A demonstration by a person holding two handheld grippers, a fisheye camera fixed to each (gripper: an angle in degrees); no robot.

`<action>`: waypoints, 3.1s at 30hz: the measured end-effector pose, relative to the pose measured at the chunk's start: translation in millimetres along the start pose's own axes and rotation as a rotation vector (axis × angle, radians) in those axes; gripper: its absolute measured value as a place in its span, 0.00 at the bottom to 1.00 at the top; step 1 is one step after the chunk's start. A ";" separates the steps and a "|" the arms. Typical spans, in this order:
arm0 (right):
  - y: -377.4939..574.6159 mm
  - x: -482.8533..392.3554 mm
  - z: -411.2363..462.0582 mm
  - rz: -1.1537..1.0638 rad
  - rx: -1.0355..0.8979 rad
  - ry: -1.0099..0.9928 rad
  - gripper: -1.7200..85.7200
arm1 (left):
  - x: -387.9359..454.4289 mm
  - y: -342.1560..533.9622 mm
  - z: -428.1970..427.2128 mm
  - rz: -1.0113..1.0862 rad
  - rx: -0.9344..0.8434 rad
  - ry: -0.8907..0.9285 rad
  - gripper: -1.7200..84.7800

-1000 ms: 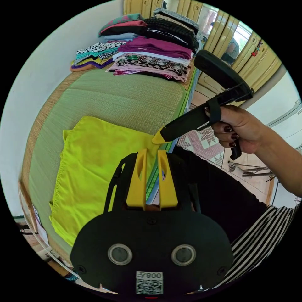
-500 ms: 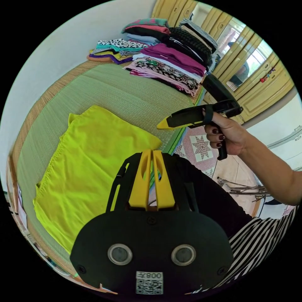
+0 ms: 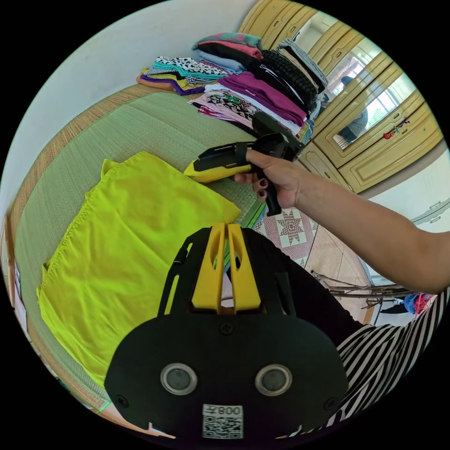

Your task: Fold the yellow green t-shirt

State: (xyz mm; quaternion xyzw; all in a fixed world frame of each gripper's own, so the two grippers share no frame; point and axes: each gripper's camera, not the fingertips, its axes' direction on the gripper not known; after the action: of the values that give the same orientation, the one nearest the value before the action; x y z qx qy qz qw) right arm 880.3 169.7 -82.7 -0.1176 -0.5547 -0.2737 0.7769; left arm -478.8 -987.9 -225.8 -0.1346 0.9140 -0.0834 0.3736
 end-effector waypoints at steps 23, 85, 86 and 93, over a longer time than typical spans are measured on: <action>-120.4 -10.7 96.7 -0.079 -0.118 0.042 0.07 | -26.2 -0.7 -35.3 -0.051 0.043 0.121 0.03; -96.9 2.1 682.8 -0.441 -0.191 0.328 0.03 | -259.8 515.6 -573.0 -0.899 0.650 0.368 0.03; -98.4 4.2 690.3 -0.443 -0.195 0.335 0.03 | -262.9 520.5 -576.3 -0.909 0.654 0.375 0.03; -118.5 29.3 773.7 -0.486 -0.251 0.409 0.03 | -292.1 573.4 -619.6 -0.995 0.684 0.412 0.03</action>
State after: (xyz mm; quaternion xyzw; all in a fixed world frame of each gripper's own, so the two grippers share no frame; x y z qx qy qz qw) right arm 204.4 439.9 206.3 -0.0193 -0.3611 -0.5347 0.7638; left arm -821.2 -321.0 259.9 -0.3974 0.7168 -0.5583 0.1283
